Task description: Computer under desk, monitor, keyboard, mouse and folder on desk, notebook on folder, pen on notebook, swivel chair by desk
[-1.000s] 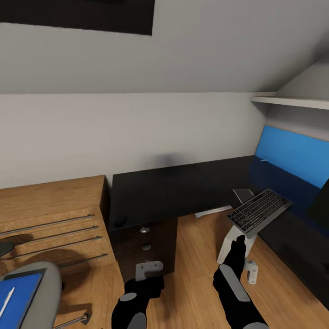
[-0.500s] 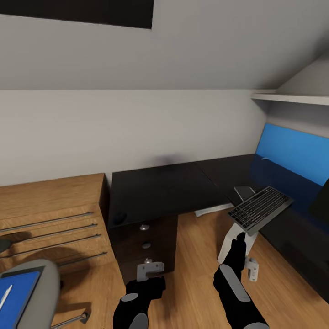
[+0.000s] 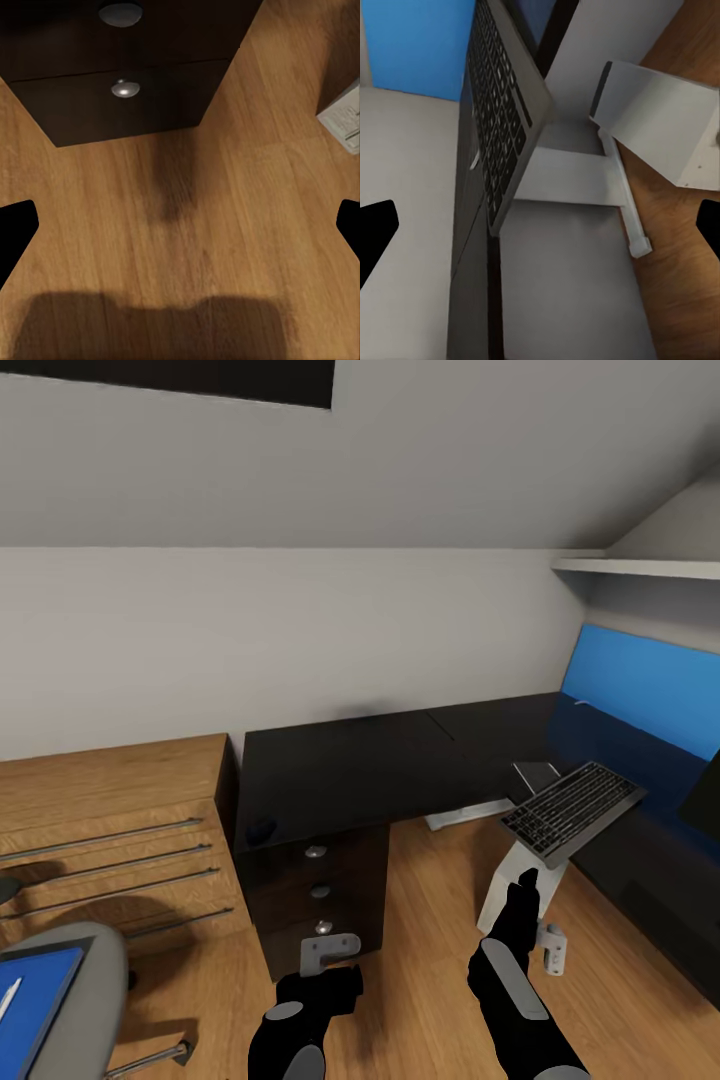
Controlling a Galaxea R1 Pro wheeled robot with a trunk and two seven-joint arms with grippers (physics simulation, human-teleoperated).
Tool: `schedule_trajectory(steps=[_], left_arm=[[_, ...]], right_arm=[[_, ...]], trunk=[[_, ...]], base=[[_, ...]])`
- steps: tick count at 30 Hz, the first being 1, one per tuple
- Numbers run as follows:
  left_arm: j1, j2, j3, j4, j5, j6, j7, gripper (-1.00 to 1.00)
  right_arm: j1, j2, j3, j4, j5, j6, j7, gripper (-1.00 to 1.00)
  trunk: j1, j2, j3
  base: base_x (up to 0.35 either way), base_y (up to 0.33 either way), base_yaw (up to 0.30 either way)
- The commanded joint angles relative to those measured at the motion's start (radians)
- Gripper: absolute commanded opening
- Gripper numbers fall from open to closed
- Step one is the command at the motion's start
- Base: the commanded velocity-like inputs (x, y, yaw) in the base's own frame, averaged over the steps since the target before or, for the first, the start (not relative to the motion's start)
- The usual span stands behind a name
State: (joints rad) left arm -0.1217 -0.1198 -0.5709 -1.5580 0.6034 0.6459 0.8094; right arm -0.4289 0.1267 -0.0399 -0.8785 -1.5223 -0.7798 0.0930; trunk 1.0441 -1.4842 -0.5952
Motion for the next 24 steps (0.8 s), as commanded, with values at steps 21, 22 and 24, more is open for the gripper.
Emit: schedule_trajectory(steps=[21,22,24], left_arm=[[-0.001,0.0,0.0,-0.002,0.006,0.001,0.011,1.0],[-0.001,0.0,0.0,-0.002,0.006,0.001,0.011,1.0],[-0.001,0.0,0.0,-0.002,0.006,0.001,0.011,1.0]], right_arm=[[0.001,0.004,0.007,0.002,-0.01,-0.01,0.058,1.0],[0.001,0.004,0.008,0.002,-0.01,-0.009,0.06,1.0],[0.001,0.004,0.008,0.002,-0.011,-0.008,0.062,1.0]], trunk=[[0.081,-0.148,-0.067],[0.084,-0.155,-0.07],[0.092,-0.169,-0.076]], base=[[0.0,0.0,0.0],[0.0,0.0,0.0],[0.0,0.0,0.0]])
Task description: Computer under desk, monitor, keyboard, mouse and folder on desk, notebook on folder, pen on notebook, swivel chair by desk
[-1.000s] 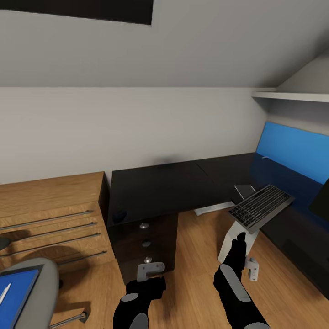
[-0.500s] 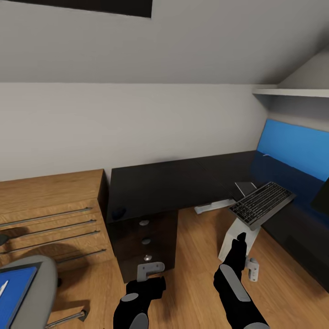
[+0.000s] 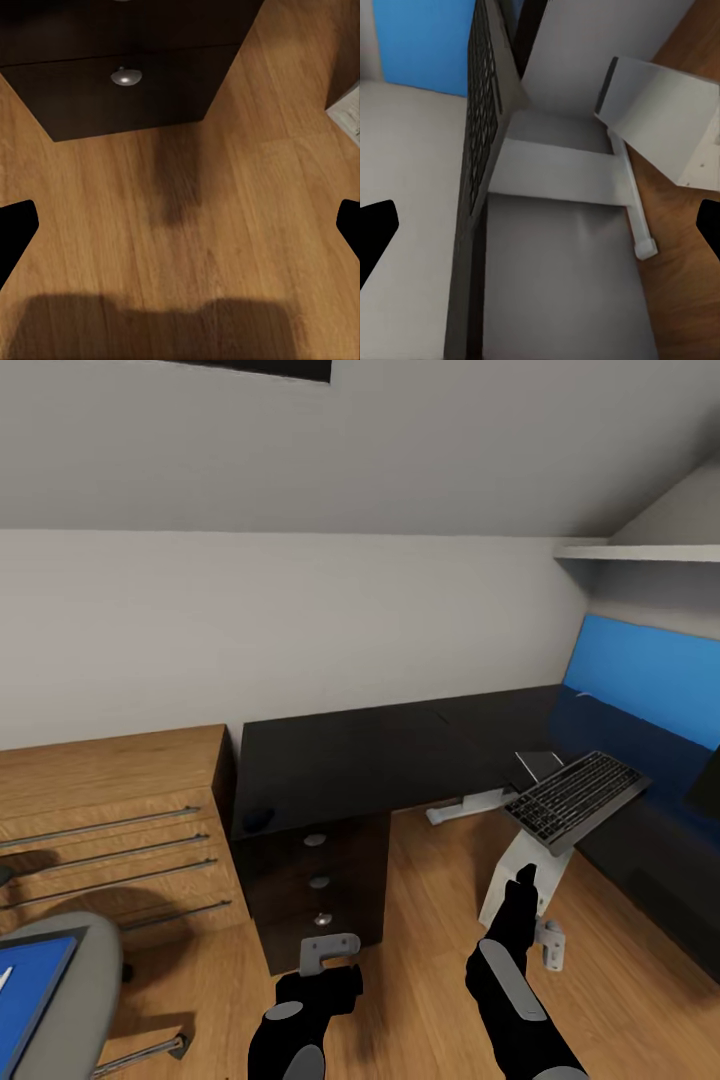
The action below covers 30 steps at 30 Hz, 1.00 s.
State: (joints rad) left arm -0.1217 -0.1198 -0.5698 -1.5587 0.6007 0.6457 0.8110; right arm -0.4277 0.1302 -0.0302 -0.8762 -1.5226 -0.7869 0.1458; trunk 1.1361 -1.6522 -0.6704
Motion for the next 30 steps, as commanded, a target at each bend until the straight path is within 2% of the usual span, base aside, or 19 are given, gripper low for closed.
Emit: schedule_trajectory(steps=[1,8,12,15,22,30], left_arm=[[-0.001,0.0,-0.001,-0.001,0.009,0.002,0.01,1.0],[-0.001,0.0,-0.002,-0.001,0.009,0.002,0.01,1.0],[-0.001,0.0,-0.002,-0.001,0.009,0.002,0.01,1.0],[-0.001,0.0,-0.002,-0.001,0.01,0.002,0.01,1.0],[-0.001,0.0,-0.002,-0.001,0.009,0.002,0.01,1.0],[-0.001,0.0,-0.006,-0.001,0.008,0.0,0.01,1.0]], right_arm=[[-0.001,0.001,-0.001,0.0,-0.01,0.0,0.01,1.0],[-0.027,0.002,-0.003,0.046,-0.015,0.002,0.004,1.0],[-0.094,0.002,-0.004,0.139,-0.017,0.004,0.001,1.0],[-0.194,0.002,-0.004,0.277,-0.017,0.017,0.0,1.0],[-0.316,0.002,-0.005,0.443,-0.017,0.029,0.001,1.0],[-0.353,0.002,-0.005,0.487,-0.017,0.031,0.005,1.0]], trunk=[[0.004,-0.008,-0.004],[0.031,-0.057,-0.026],[0.046,-0.085,-0.039],[0.058,-0.106,-0.048],[0.058,-0.106,-0.048],[0.058,-0.106,-0.048]], base=[[0.0,0.0,0.0],[0.0,0.0,0.0],[0.0,0.0,0.0],[0.0,0.0,0.0],[0.0,0.0,0.0],[0.0,0.0,0.0]])
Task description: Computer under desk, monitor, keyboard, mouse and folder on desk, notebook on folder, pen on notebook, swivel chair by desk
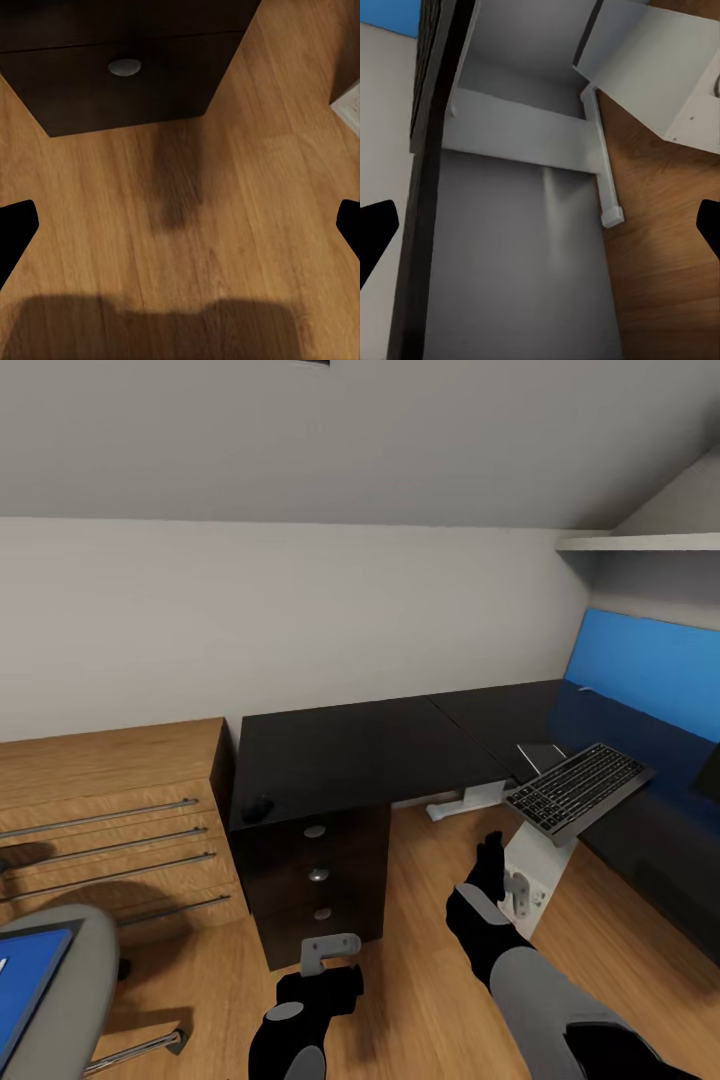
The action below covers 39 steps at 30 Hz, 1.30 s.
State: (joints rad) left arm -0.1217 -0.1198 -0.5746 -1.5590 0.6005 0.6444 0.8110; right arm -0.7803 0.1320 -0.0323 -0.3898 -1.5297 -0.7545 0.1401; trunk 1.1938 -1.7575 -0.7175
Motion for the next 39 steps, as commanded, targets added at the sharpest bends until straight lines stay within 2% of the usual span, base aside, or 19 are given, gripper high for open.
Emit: schedule_trajectory(steps=[1,17,25,31,39], left_arm=[[-0.001,0.0,-0.001,-0.001,0.009,0.002,0.01,1.0],[-0.001,0.0,-0.002,-0.001,0.009,-0.001,0.007,1.0],[-0.001,0.003,-0.038,-0.001,0.007,-0.002,0.01,1.0],[-0.001,0.004,-0.047,-0.001,0.007,-0.002,0.011,1.0],[-0.001,0.005,-0.053,-0.001,0.008,-0.003,0.011,1.0]], right_arm=[[-0.002,0.0,-0.004,0.001,-0.01,-0.001,0.011,1.0],[-0.008,-0.003,-0.009,-0.044,-0.01,-0.002,0.026,1.0],[-0.008,-0.003,-0.011,-0.048,-0.011,-0.001,0.069,1.0],[-0.008,-0.003,-0.024,-0.078,-0.025,0.0,0.094,1.0],[-0.008,-0.003,-0.049,-0.088,-0.075,0.0,0.098,1.0]], trunk=[[0.0,0.0,-0.001],[0.0,0.0,-0.001],[0.0,0.0,-0.001],[0.0,0.0,-0.001],[0.0,0.0,-0.001]], base=[[0.0,0.0,0.0],[0.0,0.0,0.0],[0.0,0.0,0.0],[0.0,0.0,0.0],[0.0,0.0,0.0]])
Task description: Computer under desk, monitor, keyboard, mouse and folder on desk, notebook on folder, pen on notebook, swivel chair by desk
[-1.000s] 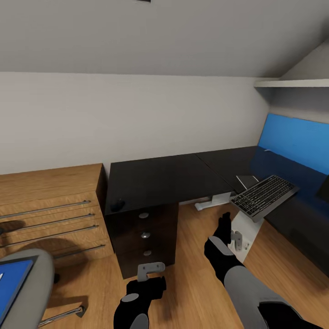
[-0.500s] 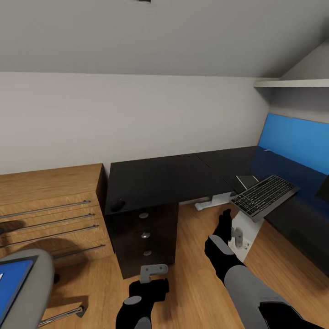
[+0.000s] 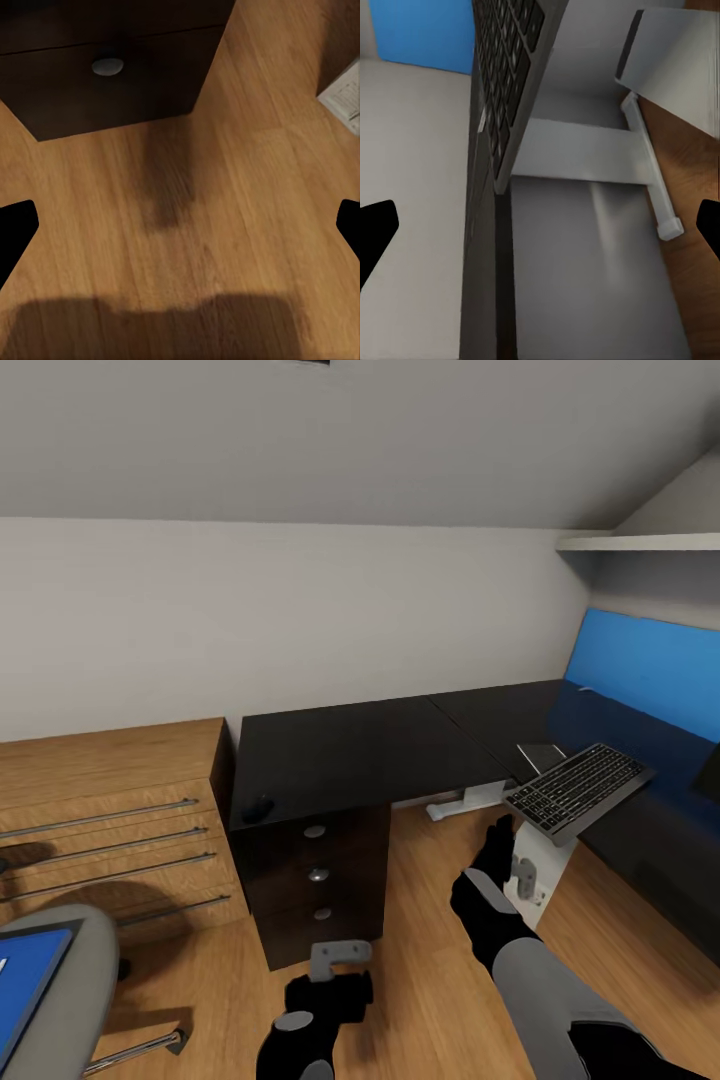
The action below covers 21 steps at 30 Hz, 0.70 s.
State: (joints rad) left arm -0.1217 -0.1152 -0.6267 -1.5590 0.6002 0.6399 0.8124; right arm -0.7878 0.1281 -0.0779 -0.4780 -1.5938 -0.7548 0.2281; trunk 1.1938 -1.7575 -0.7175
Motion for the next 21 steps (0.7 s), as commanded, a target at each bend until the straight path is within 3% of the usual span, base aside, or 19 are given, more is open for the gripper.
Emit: schedule_trajectory(steps=[1,7,21], left_arm=[[-0.001,0.0,-0.004,-0.001,0.009,0.002,0.01,1.0],[-0.001,0.001,-0.026,-0.001,0.006,0.001,0.015,1.0],[-0.001,0.002,-0.047,-0.001,0.004,0.001,0.018,1.0]], right_arm=[[-0.001,0.001,-0.006,-0.001,-0.018,0.0,0.01,1.0],[-0.001,0.001,-0.015,-0.002,-0.047,0.0,0.012,1.0],[-0.001,-0.005,-0.019,-0.002,-0.053,-0.001,0.013,1.0]], trunk=[[0.0,0.0,-0.001],[0.0,0.0,-0.001],[0.0,0.0,-0.001]], base=[[0.0,0.0,0.0],[0.0,0.0,0.0],[0.0,0.0,0.0]])
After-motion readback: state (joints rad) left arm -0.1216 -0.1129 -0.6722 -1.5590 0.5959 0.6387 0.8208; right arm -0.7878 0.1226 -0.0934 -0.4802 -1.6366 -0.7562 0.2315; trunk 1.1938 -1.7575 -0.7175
